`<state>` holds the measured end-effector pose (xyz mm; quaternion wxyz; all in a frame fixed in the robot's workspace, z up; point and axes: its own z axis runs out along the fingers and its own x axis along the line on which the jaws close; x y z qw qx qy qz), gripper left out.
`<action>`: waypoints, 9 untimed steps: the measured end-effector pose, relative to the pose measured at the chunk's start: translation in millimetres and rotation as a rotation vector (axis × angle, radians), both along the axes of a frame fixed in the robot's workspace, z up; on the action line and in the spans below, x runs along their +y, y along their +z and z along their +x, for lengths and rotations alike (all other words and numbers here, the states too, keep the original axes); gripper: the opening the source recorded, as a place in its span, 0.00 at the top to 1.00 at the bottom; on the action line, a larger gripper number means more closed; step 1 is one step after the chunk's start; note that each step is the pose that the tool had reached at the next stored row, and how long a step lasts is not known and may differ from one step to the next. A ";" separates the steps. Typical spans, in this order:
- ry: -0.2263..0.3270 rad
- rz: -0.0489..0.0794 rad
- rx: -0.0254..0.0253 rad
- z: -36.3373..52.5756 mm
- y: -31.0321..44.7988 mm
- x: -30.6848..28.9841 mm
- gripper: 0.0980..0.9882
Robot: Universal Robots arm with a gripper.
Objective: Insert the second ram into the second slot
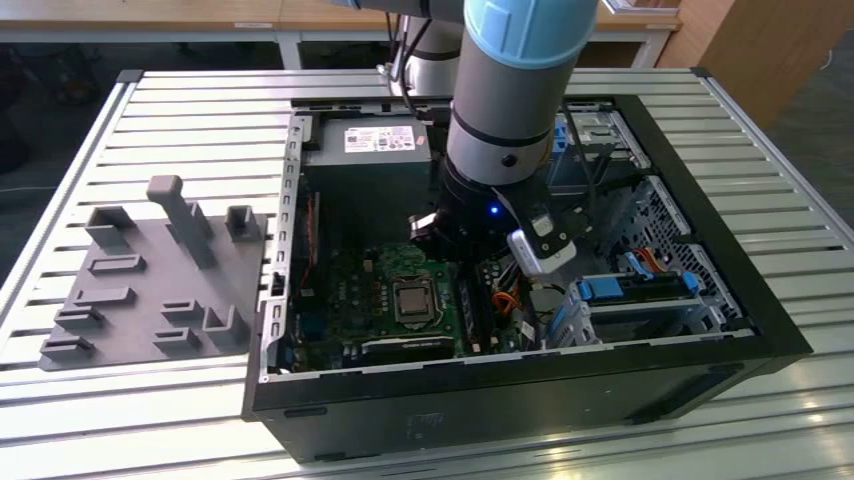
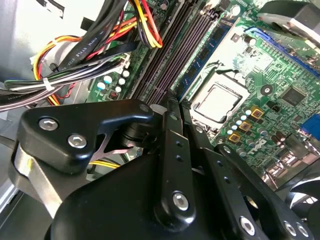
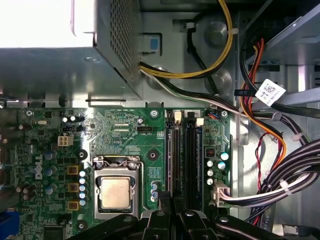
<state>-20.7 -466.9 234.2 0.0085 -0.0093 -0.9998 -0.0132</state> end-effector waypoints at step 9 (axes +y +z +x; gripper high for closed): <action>0.004 0.001 0.0006 2.5 -3.8 0.0 0.96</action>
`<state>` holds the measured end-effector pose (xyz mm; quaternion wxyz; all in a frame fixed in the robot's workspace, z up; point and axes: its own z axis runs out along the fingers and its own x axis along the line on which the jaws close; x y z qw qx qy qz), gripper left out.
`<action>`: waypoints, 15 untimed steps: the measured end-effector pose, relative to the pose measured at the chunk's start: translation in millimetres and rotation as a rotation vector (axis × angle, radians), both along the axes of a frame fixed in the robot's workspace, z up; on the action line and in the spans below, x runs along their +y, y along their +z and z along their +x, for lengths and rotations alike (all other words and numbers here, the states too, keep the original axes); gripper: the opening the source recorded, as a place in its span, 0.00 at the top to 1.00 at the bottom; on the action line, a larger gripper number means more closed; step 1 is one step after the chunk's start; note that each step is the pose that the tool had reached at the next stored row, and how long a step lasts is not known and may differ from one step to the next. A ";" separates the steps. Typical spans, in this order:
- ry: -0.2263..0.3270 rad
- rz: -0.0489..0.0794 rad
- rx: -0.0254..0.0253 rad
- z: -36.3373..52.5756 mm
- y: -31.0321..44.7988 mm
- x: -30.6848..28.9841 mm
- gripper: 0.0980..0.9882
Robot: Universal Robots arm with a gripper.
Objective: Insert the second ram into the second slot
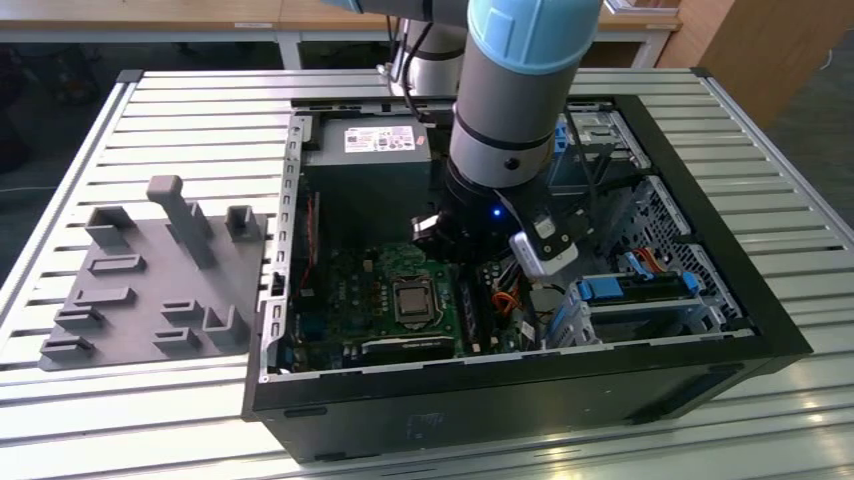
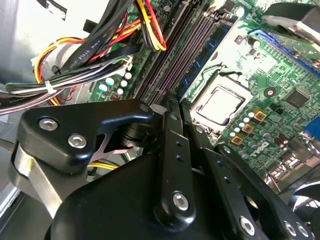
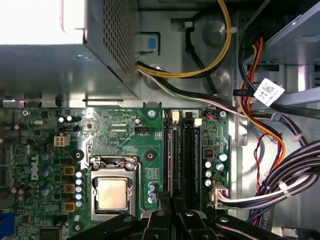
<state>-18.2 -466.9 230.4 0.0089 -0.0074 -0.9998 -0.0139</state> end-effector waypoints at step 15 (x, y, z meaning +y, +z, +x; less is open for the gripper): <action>0.012 0.000 0.0002 3.6 -2.8 0.1 0.96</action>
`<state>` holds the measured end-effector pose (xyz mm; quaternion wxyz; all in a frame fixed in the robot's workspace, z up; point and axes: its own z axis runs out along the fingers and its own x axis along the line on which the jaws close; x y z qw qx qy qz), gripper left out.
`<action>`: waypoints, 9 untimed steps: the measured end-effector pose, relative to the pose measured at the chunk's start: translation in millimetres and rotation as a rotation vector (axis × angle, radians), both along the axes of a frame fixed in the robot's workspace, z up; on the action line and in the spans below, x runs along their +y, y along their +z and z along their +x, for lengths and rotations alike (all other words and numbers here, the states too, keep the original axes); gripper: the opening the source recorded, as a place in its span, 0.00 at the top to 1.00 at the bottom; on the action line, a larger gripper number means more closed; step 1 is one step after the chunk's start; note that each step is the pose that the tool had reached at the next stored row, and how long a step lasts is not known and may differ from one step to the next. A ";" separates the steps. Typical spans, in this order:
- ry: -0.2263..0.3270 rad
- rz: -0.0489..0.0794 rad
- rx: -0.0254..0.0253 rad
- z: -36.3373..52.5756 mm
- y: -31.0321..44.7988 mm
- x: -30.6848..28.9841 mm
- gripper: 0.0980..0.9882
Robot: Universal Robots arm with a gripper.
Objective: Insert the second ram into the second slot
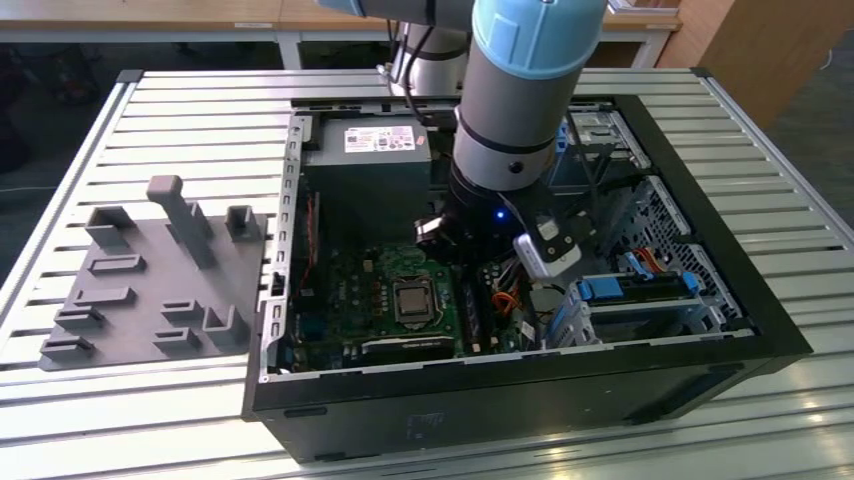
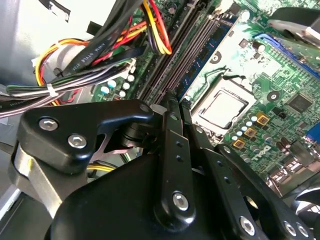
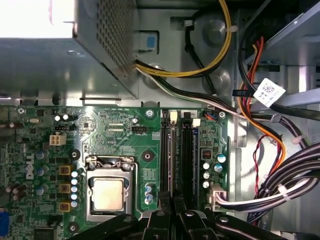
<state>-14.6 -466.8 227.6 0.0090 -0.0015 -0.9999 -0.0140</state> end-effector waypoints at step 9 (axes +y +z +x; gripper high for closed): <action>-0.002 0.000 0.0000 2.1 -3.1 0.1 0.96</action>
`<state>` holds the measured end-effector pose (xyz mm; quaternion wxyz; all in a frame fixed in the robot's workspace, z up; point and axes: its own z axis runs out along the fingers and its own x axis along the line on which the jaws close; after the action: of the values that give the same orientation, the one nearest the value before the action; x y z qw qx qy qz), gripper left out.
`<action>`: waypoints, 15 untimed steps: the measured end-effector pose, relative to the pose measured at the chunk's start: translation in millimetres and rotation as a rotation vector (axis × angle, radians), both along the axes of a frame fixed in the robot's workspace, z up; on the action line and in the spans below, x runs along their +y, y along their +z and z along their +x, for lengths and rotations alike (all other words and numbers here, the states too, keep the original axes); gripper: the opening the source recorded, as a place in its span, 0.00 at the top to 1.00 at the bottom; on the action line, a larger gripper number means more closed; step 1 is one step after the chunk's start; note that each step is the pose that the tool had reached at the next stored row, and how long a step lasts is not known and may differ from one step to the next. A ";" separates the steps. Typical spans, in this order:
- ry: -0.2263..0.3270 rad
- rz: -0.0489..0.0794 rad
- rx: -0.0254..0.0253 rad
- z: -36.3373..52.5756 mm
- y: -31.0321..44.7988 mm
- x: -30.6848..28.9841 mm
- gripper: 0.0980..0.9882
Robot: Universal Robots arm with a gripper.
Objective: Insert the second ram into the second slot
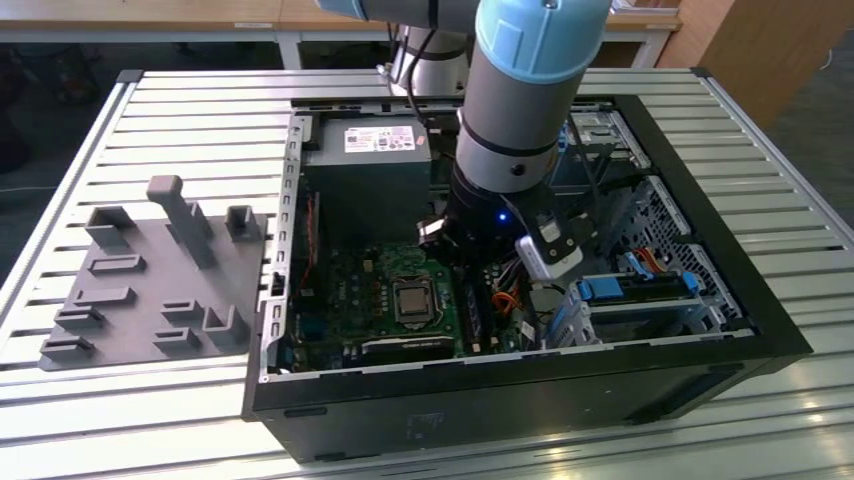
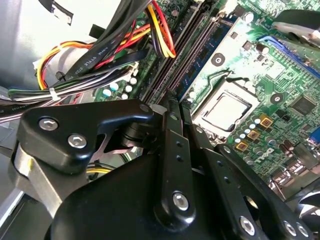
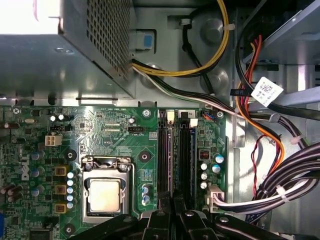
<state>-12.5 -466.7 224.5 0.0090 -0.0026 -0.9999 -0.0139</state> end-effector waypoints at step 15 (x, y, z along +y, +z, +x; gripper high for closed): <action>-0.002 -0.001 0.0000 1.0 -3.0 2.1 0.96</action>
<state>-11.5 -464.7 221.6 0.0090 -0.0037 -0.9999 -0.0132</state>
